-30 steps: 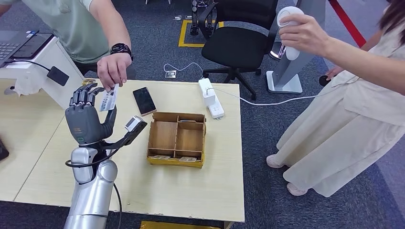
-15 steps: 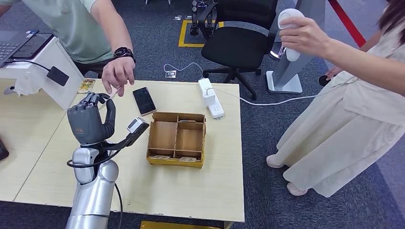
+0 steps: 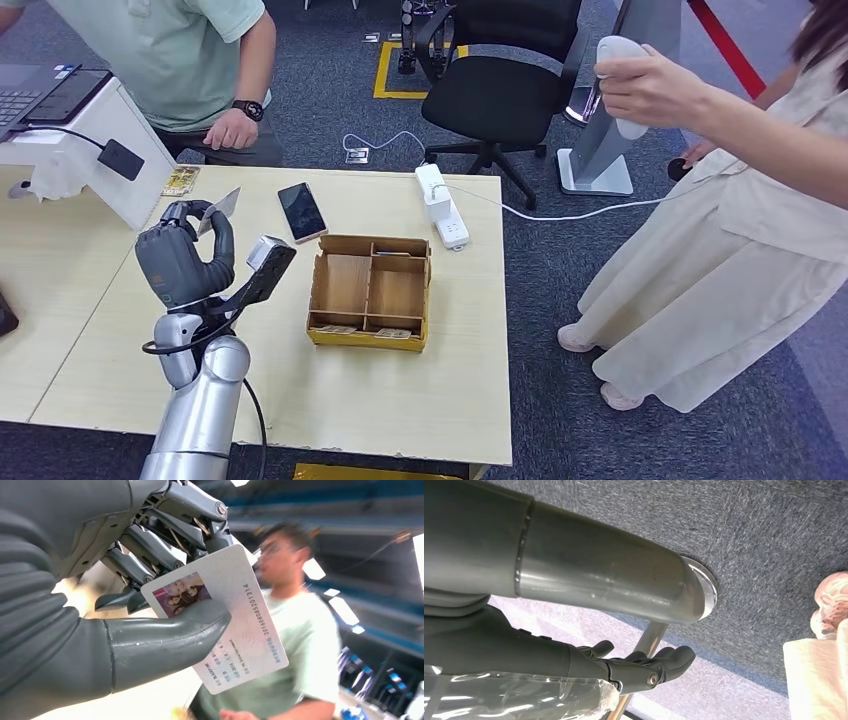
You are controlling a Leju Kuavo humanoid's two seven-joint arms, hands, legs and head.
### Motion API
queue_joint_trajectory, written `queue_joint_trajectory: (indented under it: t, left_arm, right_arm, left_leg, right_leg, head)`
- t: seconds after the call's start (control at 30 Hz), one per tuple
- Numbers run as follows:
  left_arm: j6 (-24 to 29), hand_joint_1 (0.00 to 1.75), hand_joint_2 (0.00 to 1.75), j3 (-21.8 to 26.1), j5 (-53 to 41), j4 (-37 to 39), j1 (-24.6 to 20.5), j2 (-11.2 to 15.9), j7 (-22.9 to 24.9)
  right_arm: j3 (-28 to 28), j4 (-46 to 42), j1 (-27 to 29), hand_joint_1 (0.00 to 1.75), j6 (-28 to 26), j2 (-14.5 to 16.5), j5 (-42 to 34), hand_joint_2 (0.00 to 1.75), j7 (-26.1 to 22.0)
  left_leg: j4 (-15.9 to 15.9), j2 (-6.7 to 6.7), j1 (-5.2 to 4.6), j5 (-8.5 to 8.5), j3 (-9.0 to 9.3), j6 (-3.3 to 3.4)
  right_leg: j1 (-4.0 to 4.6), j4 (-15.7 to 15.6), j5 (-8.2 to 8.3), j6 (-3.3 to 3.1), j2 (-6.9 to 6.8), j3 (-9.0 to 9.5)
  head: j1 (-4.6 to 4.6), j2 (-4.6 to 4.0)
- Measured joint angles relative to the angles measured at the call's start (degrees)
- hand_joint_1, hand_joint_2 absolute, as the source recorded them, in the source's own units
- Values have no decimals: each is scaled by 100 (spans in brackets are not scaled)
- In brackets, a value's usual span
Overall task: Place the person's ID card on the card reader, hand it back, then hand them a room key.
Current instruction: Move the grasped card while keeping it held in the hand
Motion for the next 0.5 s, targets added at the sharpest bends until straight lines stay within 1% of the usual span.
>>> queue_joint_trajectory:
  t: [0.13, 0.3, 0.5]
  left_arm:
    - [-14, 175, 175, -166, 223, 67, 16, 96, 105]
    - [-129, 175, 175, -514, 948, 92, 76, 307, 486]
    - [-572, 175, 175, -815, 1630, 90, 222, 564, 737]
  right_arm:
    - [1, 0, 5, 0, 0, 0, -20, 0, 2]
    - [1, 0, 19, 0, 0, -1, -53, 0, -9]
    - [-11, -7, 53, 0, 0, -5, -67, 0, -33]
  left_leg:
    - [0, 0, 0, 0, 0, 0]
    - [0, 1, 0, 0, 0, 0]
    - [0, 1, 0, 0, 0, 0]
  right_leg:
    - [0, 0, 0, 0, 0, 0]
    - [0, 0, 0, 0, 1, 0]
    - [0, 0, 0, 0, 1, 0]
  head:
    - [1, -1]
    - [1, 0]
    - [1, 1]
